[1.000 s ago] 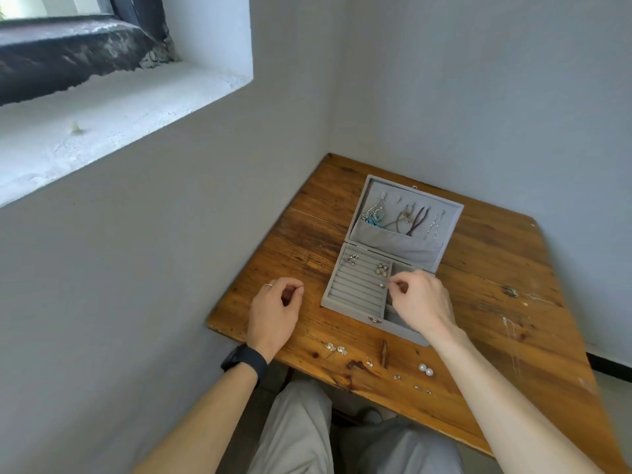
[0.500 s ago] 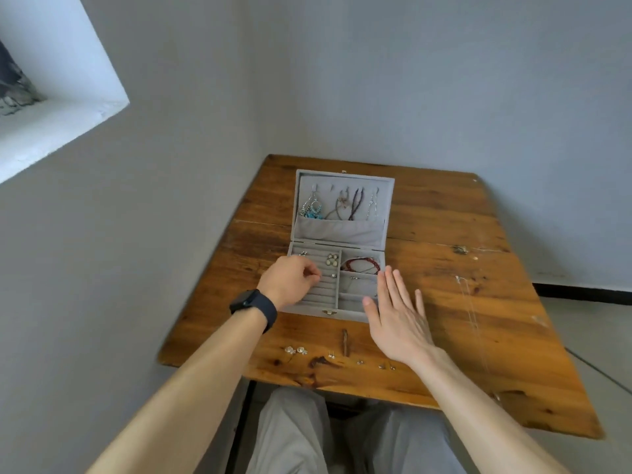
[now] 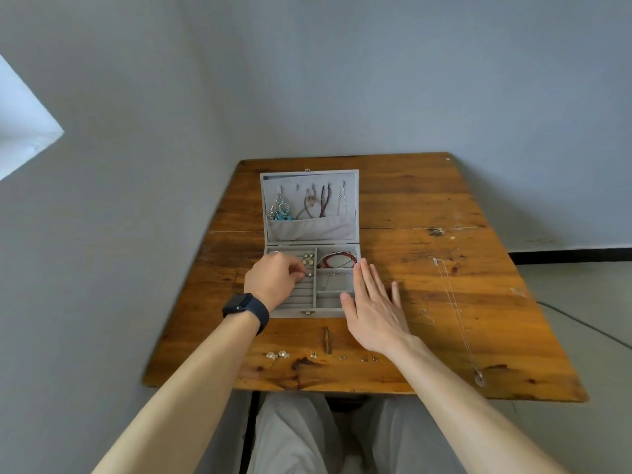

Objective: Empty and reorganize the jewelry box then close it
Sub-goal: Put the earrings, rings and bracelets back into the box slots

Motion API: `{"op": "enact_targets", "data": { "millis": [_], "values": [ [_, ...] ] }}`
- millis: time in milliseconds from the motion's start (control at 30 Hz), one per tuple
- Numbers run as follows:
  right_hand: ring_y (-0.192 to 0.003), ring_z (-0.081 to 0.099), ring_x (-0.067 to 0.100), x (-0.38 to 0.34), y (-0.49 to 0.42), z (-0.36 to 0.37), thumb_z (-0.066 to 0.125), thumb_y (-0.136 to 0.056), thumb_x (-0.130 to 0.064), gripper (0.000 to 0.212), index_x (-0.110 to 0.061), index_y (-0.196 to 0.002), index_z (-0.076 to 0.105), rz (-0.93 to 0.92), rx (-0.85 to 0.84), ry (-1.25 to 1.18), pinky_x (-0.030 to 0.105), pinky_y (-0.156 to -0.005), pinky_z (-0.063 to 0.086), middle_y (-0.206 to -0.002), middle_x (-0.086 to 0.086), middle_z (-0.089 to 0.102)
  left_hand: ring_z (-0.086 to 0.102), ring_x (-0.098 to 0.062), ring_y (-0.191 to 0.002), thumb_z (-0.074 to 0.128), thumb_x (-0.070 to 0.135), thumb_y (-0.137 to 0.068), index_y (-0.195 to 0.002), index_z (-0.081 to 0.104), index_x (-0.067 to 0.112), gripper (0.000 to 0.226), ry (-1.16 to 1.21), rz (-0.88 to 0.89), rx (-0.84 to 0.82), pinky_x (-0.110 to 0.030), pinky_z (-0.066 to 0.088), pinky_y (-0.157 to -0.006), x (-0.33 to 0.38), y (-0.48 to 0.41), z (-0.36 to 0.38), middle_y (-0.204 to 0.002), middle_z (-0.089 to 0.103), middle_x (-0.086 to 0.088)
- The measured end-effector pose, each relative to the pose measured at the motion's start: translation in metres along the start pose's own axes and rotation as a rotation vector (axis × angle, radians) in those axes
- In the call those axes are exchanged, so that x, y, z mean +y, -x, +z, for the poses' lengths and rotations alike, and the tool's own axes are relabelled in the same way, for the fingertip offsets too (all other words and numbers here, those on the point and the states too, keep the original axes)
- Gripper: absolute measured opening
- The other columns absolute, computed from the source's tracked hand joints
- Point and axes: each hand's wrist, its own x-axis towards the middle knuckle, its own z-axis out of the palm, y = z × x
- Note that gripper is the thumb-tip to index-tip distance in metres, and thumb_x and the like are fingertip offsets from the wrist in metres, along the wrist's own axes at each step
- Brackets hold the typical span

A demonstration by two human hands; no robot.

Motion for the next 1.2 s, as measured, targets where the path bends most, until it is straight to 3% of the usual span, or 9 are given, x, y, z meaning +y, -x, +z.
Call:
{"op": "enact_targets", "data": {
  "millis": [267,533,800,967,1200],
  "values": [
    [-0.146,-0.028,0.01,0.0,0.001,-0.001,0.007,-0.102,-0.055,0.067,-0.022,-0.154,-0.019,-0.01,0.005,0.001,0.045,-0.115,-0.019,-0.159,-0.008,-0.031,0.062,-0.02,-0.102,0.056,0.024,-0.097,-0.11,0.073,0.025,0.021,-0.111,0.076,0.126,-0.035,0.056,-0.07,0.006,0.015,0.011,-0.106,0.07,0.003],
    [-0.147,-0.026,0.011,0.001,0.001,0.001,0.007,-0.102,-0.055,0.067,-0.022,-0.154,-0.018,-0.005,0.014,0.02,0.047,-0.115,-0.018,-0.159,-0.008,-0.03,0.045,-0.017,-0.123,0.052,0.026,-0.091,-0.133,0.062,0.026,0.043,-0.169,0.106,0.014,-0.038,0.053,-0.085,0.0,0.033,0.013,-0.132,0.057,0.006],
    [-0.147,-0.025,0.011,0.002,0.001,0.004,0.005,-0.102,-0.056,0.065,-0.023,-0.152,-0.02,0.0,0.018,0.041,0.049,-0.116,-0.015,-0.159,-0.008,-0.029,0.046,-0.019,-0.124,0.054,0.022,-0.092,-0.14,0.051,0.026,0.049,-0.11,0.109,-0.088,-0.04,0.053,-0.09,0.0,0.03,0.002,-0.131,0.057,0.002],
    [-0.148,-0.022,0.012,0.0,0.003,0.002,0.005,-0.101,-0.057,0.068,-0.022,-0.155,-0.017,0.003,0.001,0.054,0.05,-0.117,-0.013,-0.16,-0.007,-0.028,0.056,-0.015,-0.119,0.054,0.02,-0.095,-0.139,0.051,0.027,0.045,-0.037,0.089,-0.11,-0.036,0.055,-0.09,-0.006,0.035,-0.007,-0.132,0.06,0.003],
    [-0.151,-0.015,0.013,-0.003,0.004,-0.005,0.005,-0.101,-0.058,0.069,-0.022,-0.157,-0.014,0.017,-0.03,0.063,0.052,-0.119,-0.006,-0.16,-0.007,-0.027,0.057,-0.019,-0.119,0.052,0.02,-0.096,-0.14,0.052,0.025,0.045,-0.028,0.068,-0.089,-0.035,0.054,-0.09,-0.006,0.044,-0.01,-0.135,0.059,0.0]
  ]
}}
